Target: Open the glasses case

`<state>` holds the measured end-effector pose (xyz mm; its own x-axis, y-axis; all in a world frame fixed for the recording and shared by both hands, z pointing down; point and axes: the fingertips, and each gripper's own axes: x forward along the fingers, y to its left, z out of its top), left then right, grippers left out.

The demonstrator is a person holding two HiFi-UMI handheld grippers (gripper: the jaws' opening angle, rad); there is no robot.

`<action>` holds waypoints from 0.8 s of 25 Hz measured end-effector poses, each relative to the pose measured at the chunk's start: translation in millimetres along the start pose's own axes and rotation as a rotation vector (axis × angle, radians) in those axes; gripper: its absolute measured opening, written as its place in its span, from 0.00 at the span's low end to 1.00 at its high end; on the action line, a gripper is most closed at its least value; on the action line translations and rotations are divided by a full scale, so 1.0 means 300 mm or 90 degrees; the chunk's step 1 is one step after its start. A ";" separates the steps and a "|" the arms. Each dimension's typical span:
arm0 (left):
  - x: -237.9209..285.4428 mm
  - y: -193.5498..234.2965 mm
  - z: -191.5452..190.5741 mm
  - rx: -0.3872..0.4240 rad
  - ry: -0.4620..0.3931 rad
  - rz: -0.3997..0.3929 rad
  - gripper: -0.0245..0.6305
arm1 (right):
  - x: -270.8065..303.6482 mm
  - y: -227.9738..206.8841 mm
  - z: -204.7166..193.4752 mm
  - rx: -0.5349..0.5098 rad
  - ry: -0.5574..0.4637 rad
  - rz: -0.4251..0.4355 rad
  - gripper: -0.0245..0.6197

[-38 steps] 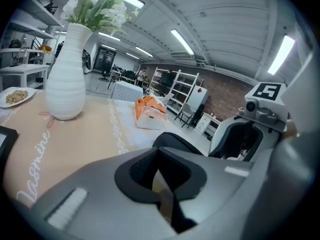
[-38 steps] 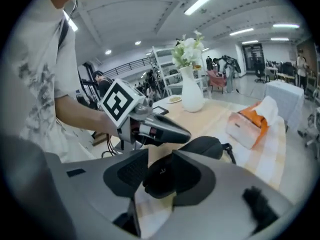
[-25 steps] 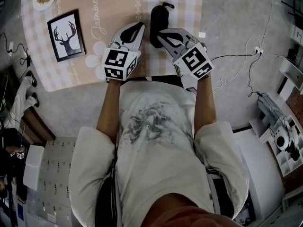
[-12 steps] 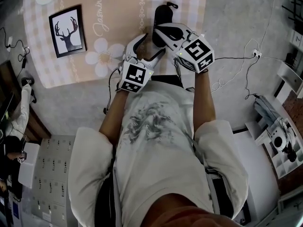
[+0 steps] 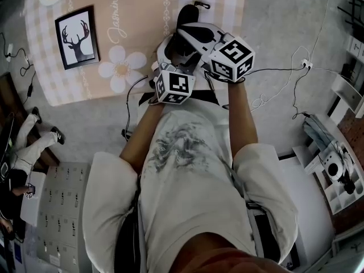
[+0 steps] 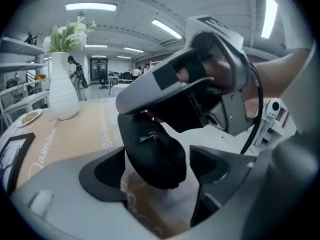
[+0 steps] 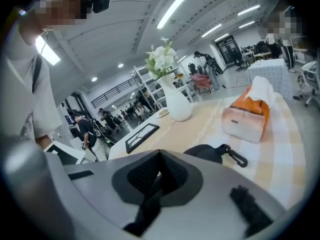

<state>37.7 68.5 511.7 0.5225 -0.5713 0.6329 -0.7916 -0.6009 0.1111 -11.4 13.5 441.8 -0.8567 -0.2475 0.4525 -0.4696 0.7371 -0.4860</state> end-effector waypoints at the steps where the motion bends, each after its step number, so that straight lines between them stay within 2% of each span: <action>1: 0.010 0.007 -0.006 -0.002 0.007 0.012 0.67 | 0.004 0.000 0.002 0.002 -0.001 0.002 0.06; 3: 0.018 0.017 -0.015 -0.017 0.014 0.015 0.63 | 0.010 0.001 0.003 0.003 0.000 0.006 0.06; 8: 0.001 0.027 -0.013 -0.051 0.012 -0.027 0.59 | -0.013 -0.002 -0.001 -0.010 0.002 0.000 0.06; 14: -0.039 0.053 0.049 -0.010 0.005 -0.052 0.55 | -0.072 0.055 0.001 -0.127 0.050 -0.003 0.07; 15: -0.043 0.058 0.058 -0.002 0.004 -0.054 0.54 | -0.078 0.067 0.005 -0.145 0.055 -0.003 0.09; 16: -0.045 0.062 0.066 0.005 0.004 -0.056 0.54 | -0.082 0.078 0.010 -0.159 0.058 -0.003 0.17; 17: -0.047 0.065 0.073 0.013 0.005 -0.058 0.54 | -0.085 0.086 0.015 -0.170 0.060 -0.004 0.22; 20: -0.055 0.069 0.088 0.034 0.005 -0.067 0.53 | -0.083 0.093 0.032 -0.196 0.064 -0.011 0.24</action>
<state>21.0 50.6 483.5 0.5992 -0.4993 0.6259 -0.7145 -0.6862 0.1367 -5.3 34.2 409.8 -0.8163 -0.2094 0.5383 -0.3841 0.8929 -0.2350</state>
